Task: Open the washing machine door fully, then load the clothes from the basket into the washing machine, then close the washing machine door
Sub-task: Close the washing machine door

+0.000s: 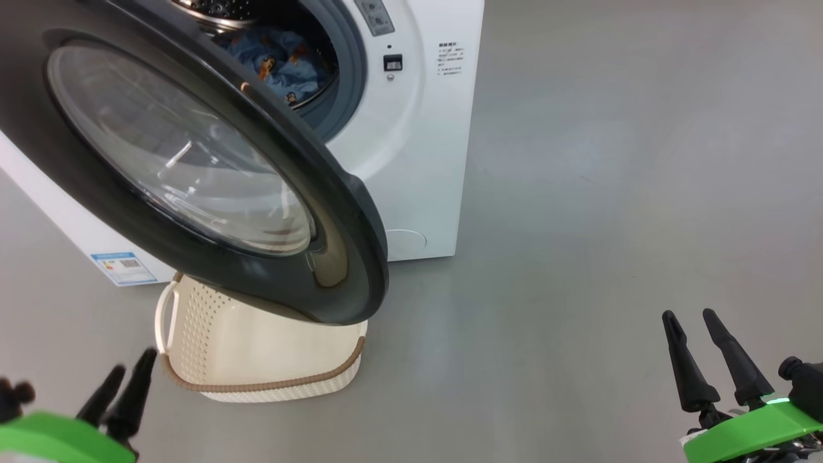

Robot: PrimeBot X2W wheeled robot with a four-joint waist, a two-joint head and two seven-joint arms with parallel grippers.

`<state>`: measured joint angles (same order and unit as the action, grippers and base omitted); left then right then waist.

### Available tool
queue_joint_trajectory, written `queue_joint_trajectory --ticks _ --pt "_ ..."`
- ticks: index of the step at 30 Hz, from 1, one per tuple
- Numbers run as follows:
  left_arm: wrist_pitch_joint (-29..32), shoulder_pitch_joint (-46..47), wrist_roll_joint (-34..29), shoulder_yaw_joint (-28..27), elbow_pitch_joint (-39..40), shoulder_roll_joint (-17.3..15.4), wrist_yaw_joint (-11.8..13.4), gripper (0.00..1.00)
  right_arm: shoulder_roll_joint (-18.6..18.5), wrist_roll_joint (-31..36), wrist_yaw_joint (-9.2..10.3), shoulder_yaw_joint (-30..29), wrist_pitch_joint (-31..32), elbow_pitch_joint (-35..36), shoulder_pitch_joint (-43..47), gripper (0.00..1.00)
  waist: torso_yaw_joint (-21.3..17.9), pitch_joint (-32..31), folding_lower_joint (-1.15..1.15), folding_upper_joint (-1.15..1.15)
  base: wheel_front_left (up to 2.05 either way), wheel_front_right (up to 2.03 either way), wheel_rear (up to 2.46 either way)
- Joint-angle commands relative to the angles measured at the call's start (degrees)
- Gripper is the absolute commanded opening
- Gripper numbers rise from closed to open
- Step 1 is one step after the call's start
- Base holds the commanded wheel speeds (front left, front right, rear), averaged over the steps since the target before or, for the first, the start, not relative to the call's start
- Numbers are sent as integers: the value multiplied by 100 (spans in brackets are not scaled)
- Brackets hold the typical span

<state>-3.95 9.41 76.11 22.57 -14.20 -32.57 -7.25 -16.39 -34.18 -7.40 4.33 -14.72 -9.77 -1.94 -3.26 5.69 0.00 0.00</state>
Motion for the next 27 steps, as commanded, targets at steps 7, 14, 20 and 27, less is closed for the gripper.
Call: queue_joint_trajectory --ticks 7,14,20,27 --pt "-1033 -48 -693 123 -542 -138 -24 100 -173 56 -9 41 -28 75 47 100 -75 -43 0 0 0 0 0" --pt "-1102 -184 -2454 -1123 -605 548 -24 100 -184 61 -9 -17 -28 83 19 100 -58 -25 0 0 0 0 0" --pt "-1104 -579 -4022 -1984 -51 1260 -24 100 -181 65 -9 -46 -28 94 -13 100 -47 -1 0 0 0 0 0" --pt "-1104 -812 -5122 -2677 535 1929 -24 100 -158 67 -9 -67 -28 90 -38 100 -31 38 0 0 0 0 0"
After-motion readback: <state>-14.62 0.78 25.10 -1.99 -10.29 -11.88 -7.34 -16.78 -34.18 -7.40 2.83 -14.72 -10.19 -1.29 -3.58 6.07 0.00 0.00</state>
